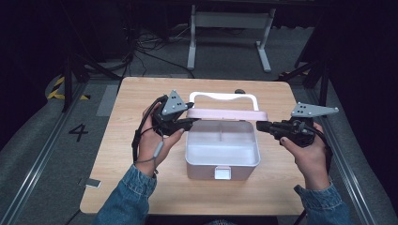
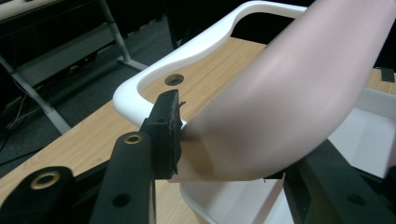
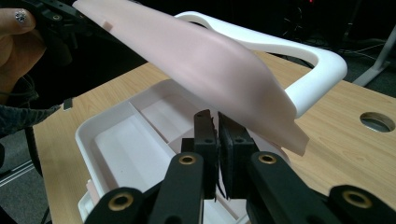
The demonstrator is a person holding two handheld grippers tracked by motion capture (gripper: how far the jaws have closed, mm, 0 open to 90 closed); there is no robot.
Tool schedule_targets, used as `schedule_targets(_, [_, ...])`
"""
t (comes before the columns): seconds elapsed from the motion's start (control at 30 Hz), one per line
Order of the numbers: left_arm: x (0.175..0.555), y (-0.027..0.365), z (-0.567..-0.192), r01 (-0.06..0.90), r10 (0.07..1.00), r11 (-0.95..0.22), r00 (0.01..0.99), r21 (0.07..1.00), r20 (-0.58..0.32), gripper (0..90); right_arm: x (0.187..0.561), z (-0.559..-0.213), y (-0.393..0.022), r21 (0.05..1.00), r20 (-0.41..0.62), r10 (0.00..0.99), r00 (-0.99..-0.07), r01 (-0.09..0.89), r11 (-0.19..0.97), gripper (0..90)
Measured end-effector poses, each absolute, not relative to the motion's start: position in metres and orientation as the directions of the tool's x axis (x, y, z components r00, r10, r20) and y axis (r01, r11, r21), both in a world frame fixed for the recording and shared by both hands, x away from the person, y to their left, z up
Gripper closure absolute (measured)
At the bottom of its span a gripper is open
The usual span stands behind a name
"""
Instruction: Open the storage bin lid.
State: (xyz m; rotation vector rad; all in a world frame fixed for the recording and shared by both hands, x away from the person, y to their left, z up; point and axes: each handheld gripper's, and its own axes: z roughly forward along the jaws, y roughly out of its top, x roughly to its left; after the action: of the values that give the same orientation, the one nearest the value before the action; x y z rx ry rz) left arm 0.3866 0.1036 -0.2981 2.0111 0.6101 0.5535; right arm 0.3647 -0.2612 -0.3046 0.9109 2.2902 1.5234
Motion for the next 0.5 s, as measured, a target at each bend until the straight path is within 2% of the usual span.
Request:
schedule_targets(0.27, [0.396, 0.105, -0.293, 0.222, 0.62, -0.438, 0.776, 0.871, 0.114, 63.4, 0.361, -0.304, -0.268, 0.891, 0.115, 0.63, -0.768, 0.361, 0.277, 81.2])
schedule_targets(0.37, [0.4, 0.106, -0.291, 0.247, 0.622, -0.422, 0.779, 0.873, 0.08, 63.5, 0.359, -0.304, -0.274, 0.889, 0.113, 0.639, -0.761, 0.365, 0.278, 80.5])
schedule_targets(0.5, [0.406, 0.106, -0.287, 0.25, 0.619, -0.429, 0.782, 0.868, 0.08, 64.9, 0.355, -0.304, -0.283, 0.886, 0.117, 0.656, -0.746, 0.376, 0.27, 80.1])
